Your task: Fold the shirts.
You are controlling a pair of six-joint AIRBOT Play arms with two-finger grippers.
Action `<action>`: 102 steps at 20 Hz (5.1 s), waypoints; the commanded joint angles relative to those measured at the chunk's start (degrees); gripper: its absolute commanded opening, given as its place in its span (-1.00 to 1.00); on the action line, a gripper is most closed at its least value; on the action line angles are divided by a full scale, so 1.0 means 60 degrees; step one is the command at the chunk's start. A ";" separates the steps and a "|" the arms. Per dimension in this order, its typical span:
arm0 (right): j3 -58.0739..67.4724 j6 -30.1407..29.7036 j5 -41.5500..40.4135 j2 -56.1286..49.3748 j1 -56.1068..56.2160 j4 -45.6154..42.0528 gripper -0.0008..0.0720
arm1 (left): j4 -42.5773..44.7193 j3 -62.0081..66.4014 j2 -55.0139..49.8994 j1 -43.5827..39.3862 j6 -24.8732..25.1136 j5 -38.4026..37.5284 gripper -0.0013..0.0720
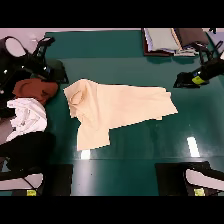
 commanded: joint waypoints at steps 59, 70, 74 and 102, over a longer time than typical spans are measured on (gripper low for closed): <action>-0.2135 -0.2670 -0.2703 0.2776 -0.2477 0.4849 -0.93 | -0.2295 0.0437 0.3282 0.0280 0.0495 0.0430 -0.89; 0.4947 -0.0911 -0.1581 0.4972 -0.2477 0.2259 -0.93 | -0.0696 0.6685 0.5249 0.0280 -0.0929 0.2040 -0.90; 0.6870 -0.0718 0.0004 0.3727 -0.2477 0.2069 -0.93 | -0.0659 0.6138 0.5169 0.0280 -0.0973 0.1759 -0.90; 0.1628 -0.0834 -0.0455 -0.2714 -0.0361 0.0084 -0.93 | -0.1056 0.1577 -0.3107 0.1228 0.0561 -0.1399 -0.89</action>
